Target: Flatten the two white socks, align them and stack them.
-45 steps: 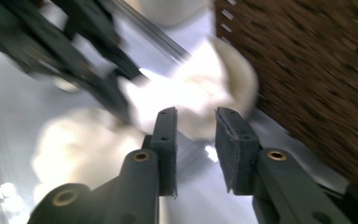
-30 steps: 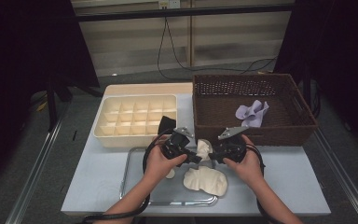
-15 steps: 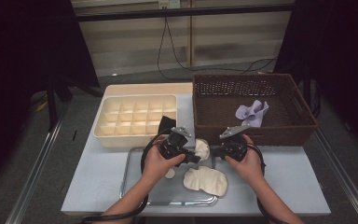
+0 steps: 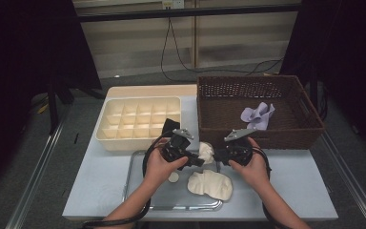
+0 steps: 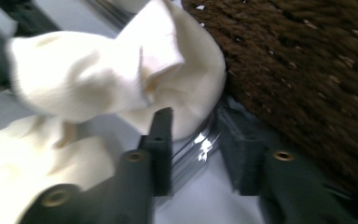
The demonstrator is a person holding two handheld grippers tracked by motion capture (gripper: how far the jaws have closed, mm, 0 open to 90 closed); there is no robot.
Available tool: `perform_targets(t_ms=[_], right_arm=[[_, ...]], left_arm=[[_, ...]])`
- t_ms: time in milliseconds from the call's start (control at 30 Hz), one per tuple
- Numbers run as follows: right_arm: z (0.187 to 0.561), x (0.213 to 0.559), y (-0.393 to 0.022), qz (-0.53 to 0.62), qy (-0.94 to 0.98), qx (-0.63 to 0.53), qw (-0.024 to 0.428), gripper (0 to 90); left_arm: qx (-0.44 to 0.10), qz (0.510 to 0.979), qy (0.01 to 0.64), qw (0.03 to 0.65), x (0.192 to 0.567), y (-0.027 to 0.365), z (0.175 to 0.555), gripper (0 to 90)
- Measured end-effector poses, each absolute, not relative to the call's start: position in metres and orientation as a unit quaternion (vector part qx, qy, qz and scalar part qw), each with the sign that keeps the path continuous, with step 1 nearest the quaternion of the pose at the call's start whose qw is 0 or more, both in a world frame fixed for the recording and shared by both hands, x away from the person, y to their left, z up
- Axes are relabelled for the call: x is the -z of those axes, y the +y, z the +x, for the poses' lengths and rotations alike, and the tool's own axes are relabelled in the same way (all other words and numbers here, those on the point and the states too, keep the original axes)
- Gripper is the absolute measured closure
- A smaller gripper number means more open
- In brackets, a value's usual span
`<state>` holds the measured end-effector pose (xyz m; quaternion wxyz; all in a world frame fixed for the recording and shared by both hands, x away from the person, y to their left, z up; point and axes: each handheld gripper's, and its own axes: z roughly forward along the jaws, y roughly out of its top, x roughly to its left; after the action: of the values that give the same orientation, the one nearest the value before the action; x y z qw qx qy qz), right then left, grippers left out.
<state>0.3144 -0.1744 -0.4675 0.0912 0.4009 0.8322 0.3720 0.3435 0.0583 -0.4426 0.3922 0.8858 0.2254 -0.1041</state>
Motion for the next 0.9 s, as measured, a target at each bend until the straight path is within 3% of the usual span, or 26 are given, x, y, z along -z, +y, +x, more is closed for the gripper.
perform_targets(t_ms=[133, 267, 300, 367, 900], right_arm=[[0.322, 0.473, -0.163, 0.399, 0.835, -0.366, 0.098, 56.2], [0.322, 0.473, -0.158, 0.395, 0.841, -0.349, 0.122, 76.4], [0.322, 0.472, -0.160, 0.390, 0.842, -0.350, 0.127, 84.9], [0.322, 0.471, -0.165, 0.395, 0.838, -0.368, 0.081, 85.1], [0.287, 0.466, -0.221, 0.434, 0.824, -0.361, 0.055, 84.9]], left_arm=[[0.103, 0.888, 0.226, 0.386, 0.443, 0.059, 0.344, 76.6], [0.101, 0.883, 0.231, 0.396, 0.445, 0.060, 0.345, 75.5], [0.101, 0.883, 0.233, 0.394, 0.445, 0.061, 0.345, 75.1], [0.097, 0.885, 0.237, 0.388, 0.444, 0.064, 0.346, 73.9], [0.081, 0.879, 0.294, 0.368, 0.454, 0.084, 0.353, 72.3]])
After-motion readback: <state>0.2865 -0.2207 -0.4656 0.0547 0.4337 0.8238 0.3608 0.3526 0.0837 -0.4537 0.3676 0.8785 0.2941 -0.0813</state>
